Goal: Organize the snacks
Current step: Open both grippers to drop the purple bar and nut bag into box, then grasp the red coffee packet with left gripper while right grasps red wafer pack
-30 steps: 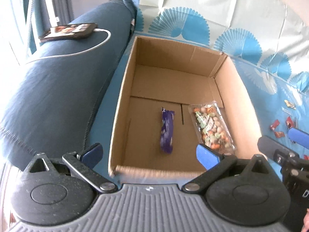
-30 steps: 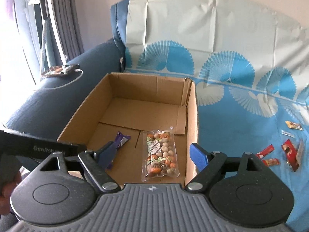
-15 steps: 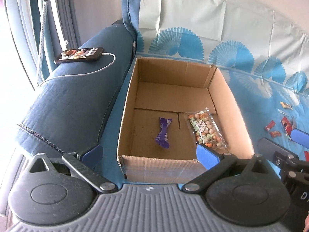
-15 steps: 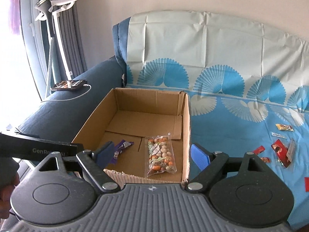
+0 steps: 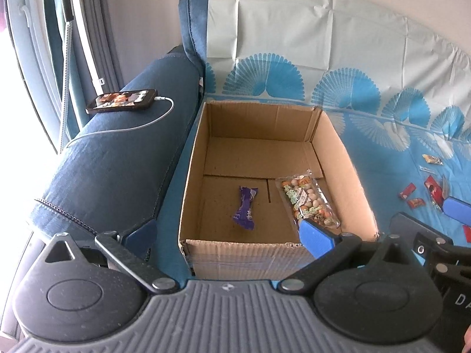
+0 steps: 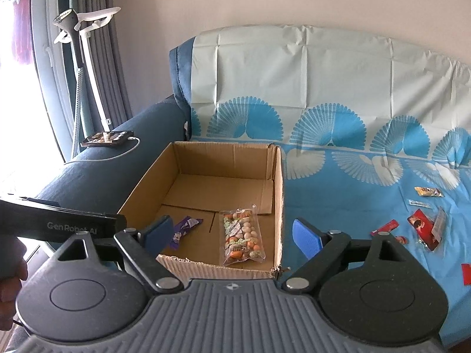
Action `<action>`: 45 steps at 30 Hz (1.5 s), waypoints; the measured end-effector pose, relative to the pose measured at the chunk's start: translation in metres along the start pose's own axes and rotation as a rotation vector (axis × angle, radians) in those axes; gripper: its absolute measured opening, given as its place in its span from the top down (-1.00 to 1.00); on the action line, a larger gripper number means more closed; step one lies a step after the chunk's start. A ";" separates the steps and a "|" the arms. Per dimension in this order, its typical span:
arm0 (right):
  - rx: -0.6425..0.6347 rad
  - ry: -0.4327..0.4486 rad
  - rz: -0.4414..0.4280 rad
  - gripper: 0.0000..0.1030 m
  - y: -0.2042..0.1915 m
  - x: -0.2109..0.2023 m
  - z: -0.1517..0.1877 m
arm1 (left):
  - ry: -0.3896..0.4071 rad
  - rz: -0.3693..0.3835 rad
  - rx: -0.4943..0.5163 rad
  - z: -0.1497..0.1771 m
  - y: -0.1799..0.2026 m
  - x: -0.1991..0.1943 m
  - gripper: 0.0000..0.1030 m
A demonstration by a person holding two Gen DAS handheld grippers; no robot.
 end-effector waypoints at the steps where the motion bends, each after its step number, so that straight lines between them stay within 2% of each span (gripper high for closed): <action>1: 0.001 0.001 0.001 -0.75 0.001 0.000 0.000 | 0.002 0.000 0.001 0.000 0.000 0.000 -1.00; 9: 0.013 0.019 0.013 -0.75 0.006 -0.003 -0.003 | 0.019 -0.008 0.017 -0.005 0.002 -0.005 -1.00; 24: 0.066 0.018 0.026 -0.76 0.025 -0.002 -0.002 | 0.004 -0.013 0.050 -0.011 0.015 -0.002 -1.00; 34: 0.112 0.025 0.056 -0.76 0.046 -0.002 -0.001 | 0.000 -0.011 0.082 -0.015 0.026 0.003 -1.00; 45: 0.186 0.036 0.117 -0.76 0.088 -0.002 0.001 | -0.007 0.000 0.130 -0.021 0.049 0.013 -1.00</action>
Point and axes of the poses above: each gripper's, at about its wrist camera, not at the fingertips, and x roughly the way its jaws point, y to its right, z to its underside, the point moved 7 cm from there along x, roughly the way its jaws point, and after that the axes turned 15 degrees about y, right-handed, at the moved point
